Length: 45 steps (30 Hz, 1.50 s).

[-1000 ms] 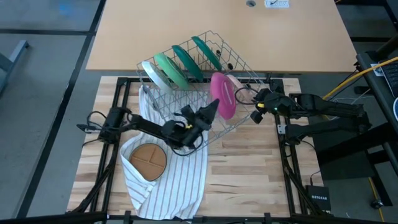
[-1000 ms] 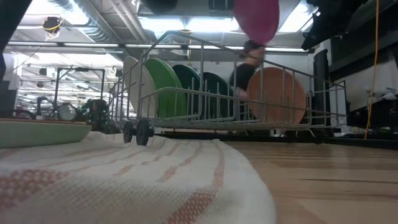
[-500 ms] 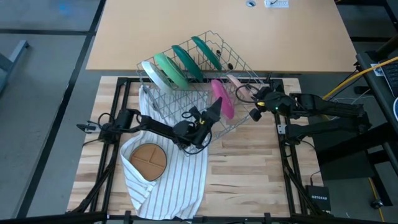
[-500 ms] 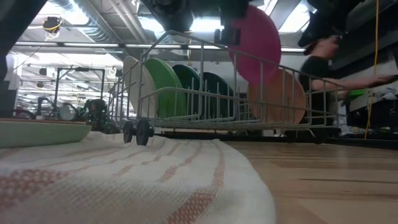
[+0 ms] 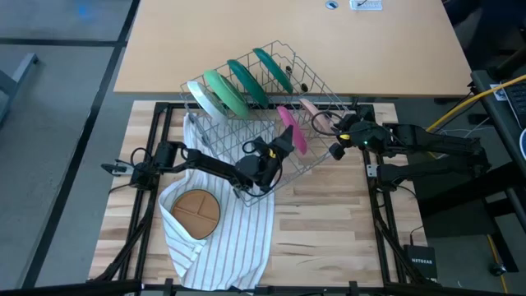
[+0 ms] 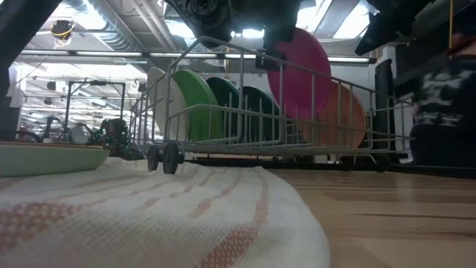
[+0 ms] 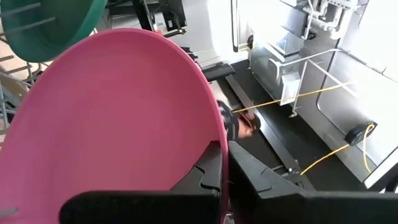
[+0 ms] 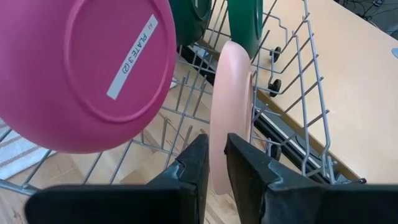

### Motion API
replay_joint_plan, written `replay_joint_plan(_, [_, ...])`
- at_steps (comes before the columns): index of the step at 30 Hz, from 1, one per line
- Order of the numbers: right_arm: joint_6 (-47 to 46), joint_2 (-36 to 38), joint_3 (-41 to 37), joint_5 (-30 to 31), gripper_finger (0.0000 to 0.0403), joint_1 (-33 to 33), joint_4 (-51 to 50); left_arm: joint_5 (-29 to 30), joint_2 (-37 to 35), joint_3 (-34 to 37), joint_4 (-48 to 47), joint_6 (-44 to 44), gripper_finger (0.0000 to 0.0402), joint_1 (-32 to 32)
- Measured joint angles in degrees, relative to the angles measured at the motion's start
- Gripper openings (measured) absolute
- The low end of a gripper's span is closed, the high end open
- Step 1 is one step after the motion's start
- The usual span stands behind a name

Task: Sort dishes
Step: Put the pink plate in the dish rack

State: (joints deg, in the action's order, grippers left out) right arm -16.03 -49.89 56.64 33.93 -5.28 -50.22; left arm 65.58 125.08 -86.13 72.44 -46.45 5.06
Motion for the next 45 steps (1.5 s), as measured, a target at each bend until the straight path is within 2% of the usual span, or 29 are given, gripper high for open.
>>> replay_joint_plan(4, [0.0,0.0,0.0,0.0,0.0062,0.0,0.0,0.1,0.0,0.0,-1.4,1.7,0.0000,0.0])
replay_joint_plan(7, [0.0,0.0,0.0,0.0,0.0062,0.0,0.0,0.3,0.0,0.0,-5.5,-0.2,0.0000,0.0])
replay_joint_plan(16, [0.0,0.0,0.0,0.0,0.0062,0.0,-0.1,0.7,0.0,0.0,-19.3,-18.1,0.0000,-1.0])
replay_joint_plan(20, [0.0,0.0,0.0,0.0,0.0062,0.0,-0.1,0.1,0.0,0.0,-22.5,-22.1,0.0000,-1.1])
replay_joint_plan(25, [0.0,0.0,0.0,0.0,0.0062,0.0,-0.1,-2.8,0.0,0.0,-23.9,-18.7,0.0009,-1.2])
replay_joint_plan(30, [0.0,0.0,0.0,0.0,0.0062,0.0,-0.1,-7.2,0.0,0.0,-24.0,-14.7,0.0046,-1.2])
replay_joint_plan(38, [0.0,0.0,0.0,0.0,0.0062,0.0,-0.9,-7.2,0.0,0.0,-23.8,-14.9,0.0105,-1.3])
replay_joint_plan(45, [0.0,0.0,0.0,-1.0,0.0062,0.0,-0.9,-4.2,0.0,0.0,-23.8,-19.7,0.0117,-2.1])
